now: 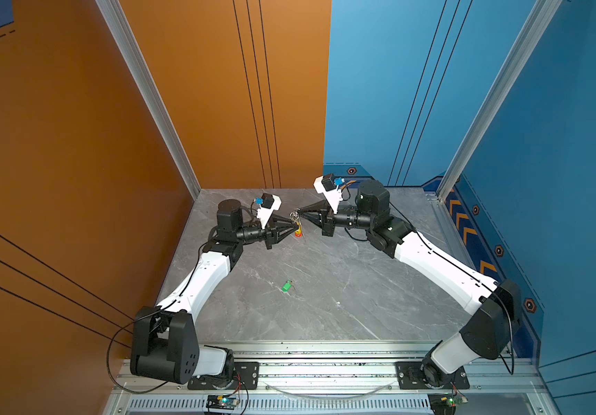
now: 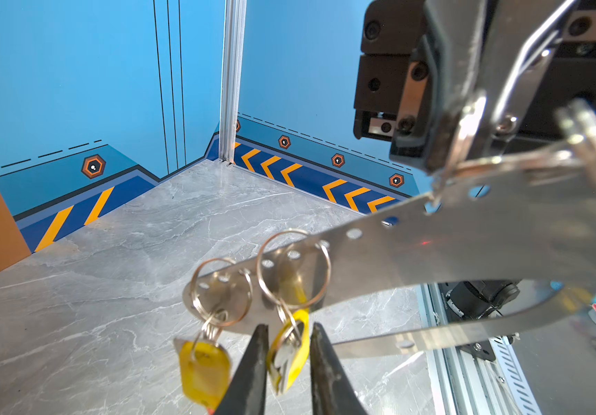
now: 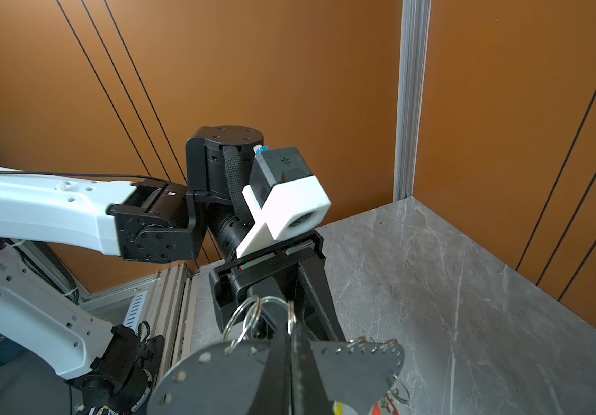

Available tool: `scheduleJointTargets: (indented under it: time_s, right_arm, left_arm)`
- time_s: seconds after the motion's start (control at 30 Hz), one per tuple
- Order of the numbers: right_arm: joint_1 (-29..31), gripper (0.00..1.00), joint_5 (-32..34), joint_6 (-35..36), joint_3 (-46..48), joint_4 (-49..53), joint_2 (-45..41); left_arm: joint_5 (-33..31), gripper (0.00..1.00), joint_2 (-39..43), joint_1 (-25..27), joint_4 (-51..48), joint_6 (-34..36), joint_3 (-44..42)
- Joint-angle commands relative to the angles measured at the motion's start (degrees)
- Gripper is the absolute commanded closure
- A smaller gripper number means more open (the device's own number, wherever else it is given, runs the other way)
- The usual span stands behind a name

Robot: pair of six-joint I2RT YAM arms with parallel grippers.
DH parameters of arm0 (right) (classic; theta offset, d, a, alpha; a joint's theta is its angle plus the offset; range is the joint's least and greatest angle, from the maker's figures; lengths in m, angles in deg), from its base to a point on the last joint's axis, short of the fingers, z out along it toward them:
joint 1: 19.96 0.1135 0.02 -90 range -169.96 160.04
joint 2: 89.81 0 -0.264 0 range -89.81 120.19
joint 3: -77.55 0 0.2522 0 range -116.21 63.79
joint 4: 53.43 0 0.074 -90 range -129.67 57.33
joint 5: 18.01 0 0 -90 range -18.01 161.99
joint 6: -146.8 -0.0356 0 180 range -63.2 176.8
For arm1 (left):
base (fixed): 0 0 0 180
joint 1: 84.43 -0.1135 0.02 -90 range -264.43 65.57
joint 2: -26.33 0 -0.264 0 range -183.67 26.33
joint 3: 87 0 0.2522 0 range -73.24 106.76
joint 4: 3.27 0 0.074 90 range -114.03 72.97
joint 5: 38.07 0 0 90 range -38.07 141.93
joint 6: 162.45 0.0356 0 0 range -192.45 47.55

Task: Remove the keys from the keyring

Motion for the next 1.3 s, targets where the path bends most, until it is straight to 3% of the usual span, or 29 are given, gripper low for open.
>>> scheduleJointTargets:
  time_s: [0.0, 0.53, 0.93, 1.07, 1.13, 1.27]
  right_arm:
    - [0.3, 1.0, -0.8, 0.7, -1.6, -0.9, 0.3]
    - [0.4, 1.0, -0.7, -1.2, -0.8, -3.6, 0.3]
    - [0.6, 1.0, 0.9, -1.2, -0.3, -3.7, -0.7]
    - [0.6, 1.0, 1.6, -0.8, 0.0, -3.6, -1.0]
    - [0.6, 1.0, 2.1, -0.6, 0.2, -3.5, -1.2]
    - [0.5, 1.0, 3.6, 0.7, 1.2, -2.6, -1.8]
  left_arm:
    - [1.9, 0.8, -0.6, 0.1, 1.2, -0.2, 1.4]
    - [4.4, 0.8, -1.1, 1.1, 6.0, -5.5, 1.3]
    - [4.9, 1.0, 0.2, -0.9, 6.6, -6.4, -0.4]
    - [5.1, 1.0, 1.5, -3.0, 6.1, -7.0, -1.0]
    - [5.0, 1.0, 2.3, -4.1, 1.2, -3.8, -0.1]
    - [2.8, 1.0, 4.1, -6.0, -19.4, 11.1, 5.5]
